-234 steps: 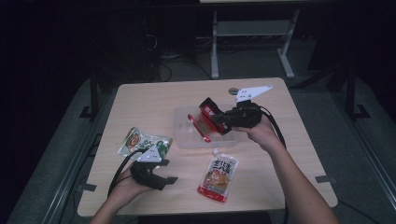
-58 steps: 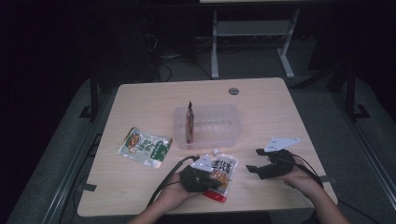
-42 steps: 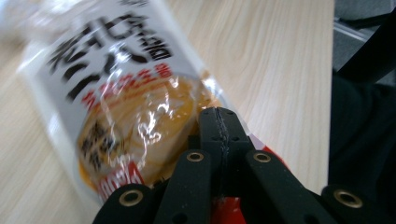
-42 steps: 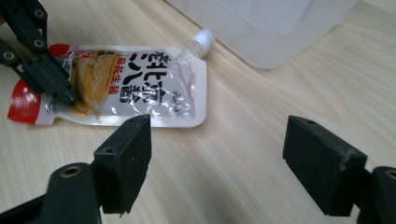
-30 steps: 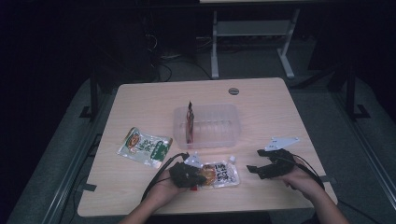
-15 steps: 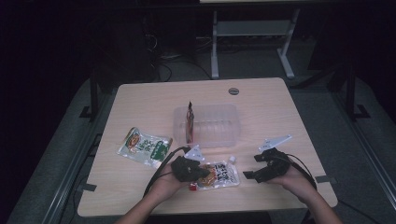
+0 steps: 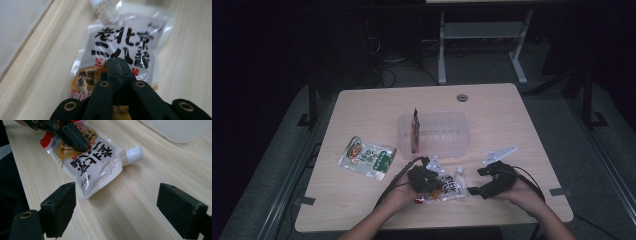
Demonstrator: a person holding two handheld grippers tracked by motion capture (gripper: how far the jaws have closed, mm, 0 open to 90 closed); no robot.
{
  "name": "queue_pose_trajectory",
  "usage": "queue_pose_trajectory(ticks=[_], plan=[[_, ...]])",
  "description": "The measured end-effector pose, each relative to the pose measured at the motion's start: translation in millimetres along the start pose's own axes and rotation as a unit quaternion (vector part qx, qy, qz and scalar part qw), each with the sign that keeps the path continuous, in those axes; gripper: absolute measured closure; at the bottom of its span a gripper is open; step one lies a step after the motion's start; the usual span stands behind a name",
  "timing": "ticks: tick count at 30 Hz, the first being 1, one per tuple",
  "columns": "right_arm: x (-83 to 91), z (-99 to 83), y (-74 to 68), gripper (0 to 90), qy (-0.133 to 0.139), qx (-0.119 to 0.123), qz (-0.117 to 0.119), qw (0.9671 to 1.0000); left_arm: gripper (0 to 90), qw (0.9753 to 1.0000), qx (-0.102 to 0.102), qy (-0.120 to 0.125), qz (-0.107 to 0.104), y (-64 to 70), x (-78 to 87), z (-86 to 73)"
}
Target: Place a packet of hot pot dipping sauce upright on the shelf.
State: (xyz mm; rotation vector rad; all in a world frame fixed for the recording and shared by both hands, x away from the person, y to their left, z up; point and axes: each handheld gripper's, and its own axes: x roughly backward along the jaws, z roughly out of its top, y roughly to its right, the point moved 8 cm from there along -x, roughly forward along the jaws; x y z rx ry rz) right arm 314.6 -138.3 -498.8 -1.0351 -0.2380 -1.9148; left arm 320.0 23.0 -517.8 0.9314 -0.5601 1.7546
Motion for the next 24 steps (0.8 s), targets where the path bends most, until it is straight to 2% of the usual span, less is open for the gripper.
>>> queue_pose_trajectory(ticks=[2,8,9,16,24], plan=[[-2.2,1.4,-2.1,15.2,0.001,0.002,0.006,1.0,90.0,0.9999,0.011,-0.002,-0.002,-3.3,-0.3,-3.2],[-16.0,9.2,-10.9,15.6,-0.001,0.005,0.031,0.9995,90.0,0.9998,0.019,0.0,0.009,-6.9,2.3,-6.5],[-18.8,10.3,-11.6,15.9,-0.003,0.011,0.032,0.9994,90.0,0.9998,0.019,0.001,0.009,-7.0,2.4,-6.6],[-32.7,15.6,-19.8,19.5,-0.015,0.001,0.058,0.9982,90.0,0.9998,0.015,-0.001,0.009,-7.4,3.1,-7.8],[-50.6,20.0,-20.9,23.3,-0.038,0.003,0.078,0.9962,90.0,0.9999,0.013,0.002,0.009,-7.7,3.3,-8.3]])
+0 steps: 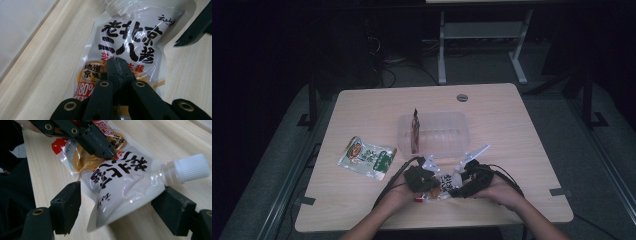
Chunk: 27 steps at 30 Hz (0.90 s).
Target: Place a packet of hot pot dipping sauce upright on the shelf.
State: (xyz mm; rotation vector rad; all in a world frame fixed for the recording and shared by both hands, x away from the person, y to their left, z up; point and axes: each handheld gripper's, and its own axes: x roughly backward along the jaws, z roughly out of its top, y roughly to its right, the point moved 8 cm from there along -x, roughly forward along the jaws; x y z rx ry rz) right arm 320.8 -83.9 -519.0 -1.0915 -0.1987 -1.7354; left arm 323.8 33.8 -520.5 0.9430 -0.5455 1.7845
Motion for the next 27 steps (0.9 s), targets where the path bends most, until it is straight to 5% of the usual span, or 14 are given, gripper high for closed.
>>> queue_pose_trajectory(ticks=[10,27], plan=[[-7.1,21.9,-3.3,34.7,0.013,0.001,0.008,0.9999,90.0,1.0,0.005,0.008,-0.002,0.1,0.0,-0.3],[-6.6,20.7,0.1,69.7,0.002,-0.002,0.01,1.0,90.0,0.9998,0.011,0.013,-0.009,-0.4,0.8,-1.7]])
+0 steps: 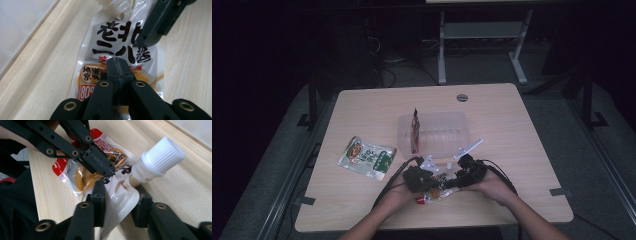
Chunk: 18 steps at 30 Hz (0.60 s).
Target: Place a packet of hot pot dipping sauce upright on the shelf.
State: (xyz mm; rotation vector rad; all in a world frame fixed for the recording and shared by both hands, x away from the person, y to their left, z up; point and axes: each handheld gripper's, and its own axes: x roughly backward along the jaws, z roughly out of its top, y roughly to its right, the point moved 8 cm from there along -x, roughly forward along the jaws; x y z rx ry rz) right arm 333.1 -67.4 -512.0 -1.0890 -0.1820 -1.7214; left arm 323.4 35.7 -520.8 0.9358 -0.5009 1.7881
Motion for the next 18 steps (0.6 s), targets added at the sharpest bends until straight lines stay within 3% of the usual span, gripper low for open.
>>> queue_pose_trajectory(ticks=[8,11,18], plan=[[2.3,0.0,-2.5,81.5,0.002,0.015,0.004,0.9999,89.9,0.9999,0.003,0.012,-0.011,-1.0,6.7,0.3],[5.9,0.9,-2.2,86.8,0.011,0.014,0.009,0.9998,89.9,0.9992,0.015,0.029,-0.021,0.7,12.0,2.8],[14.9,4.8,-4.6,88.9,0.028,0.021,0.019,0.9992,88.0,0.9988,0.011,0.041,-0.027,4.5,25.1,4.0]])
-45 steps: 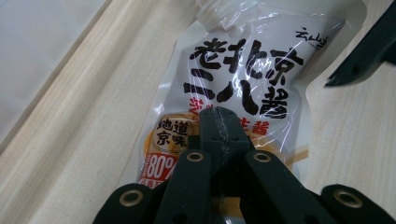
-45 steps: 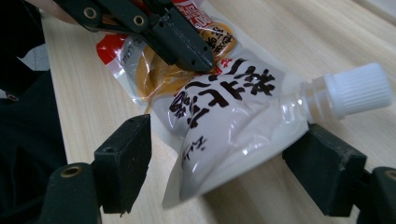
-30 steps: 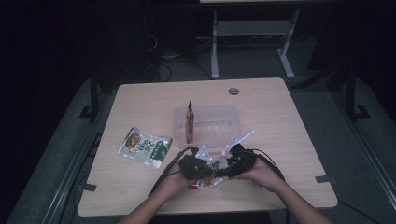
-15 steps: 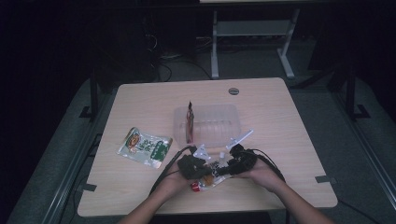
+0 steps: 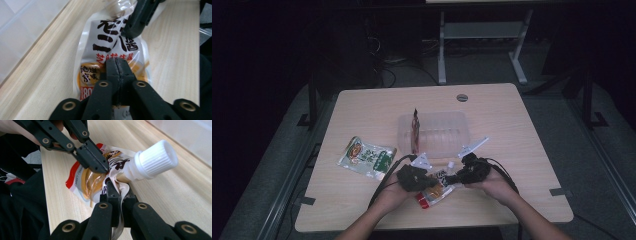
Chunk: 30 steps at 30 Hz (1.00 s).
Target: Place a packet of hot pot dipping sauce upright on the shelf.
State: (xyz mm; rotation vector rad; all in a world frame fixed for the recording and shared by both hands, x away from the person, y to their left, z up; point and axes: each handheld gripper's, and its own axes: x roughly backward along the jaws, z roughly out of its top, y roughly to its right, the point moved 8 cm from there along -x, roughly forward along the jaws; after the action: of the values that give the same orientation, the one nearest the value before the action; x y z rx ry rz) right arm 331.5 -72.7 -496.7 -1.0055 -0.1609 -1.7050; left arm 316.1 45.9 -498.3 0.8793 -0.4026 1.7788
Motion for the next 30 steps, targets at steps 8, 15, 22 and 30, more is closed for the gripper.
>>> queue_pose_trajectory(ticks=[8,15,22,30], plan=[[9.1,5.9,-4.9,89.3,0.018,0.002,0.011,0.9998,88.4,1.0,-0.001,-0.001,0.007,-5.7,20.1,-5.8],[20.3,12.3,-10.3,89.3,0.031,0.013,0.025,0.9991,89.4,0.9999,0.006,0.0,0.011,-12.6,28.2,-7.5],[31.1,22.4,-19.3,89.3,0.056,0.022,0.042,0.9973,89.7,1.0,0.0,-0.002,0.007,-11.8,27.1,-6.1],[37.7,34.1,-31.5,89.4,0.079,0.033,0.076,0.9934,89.8,0.9999,0.009,0.011,0.002,-12.4,20.5,-0.8]])
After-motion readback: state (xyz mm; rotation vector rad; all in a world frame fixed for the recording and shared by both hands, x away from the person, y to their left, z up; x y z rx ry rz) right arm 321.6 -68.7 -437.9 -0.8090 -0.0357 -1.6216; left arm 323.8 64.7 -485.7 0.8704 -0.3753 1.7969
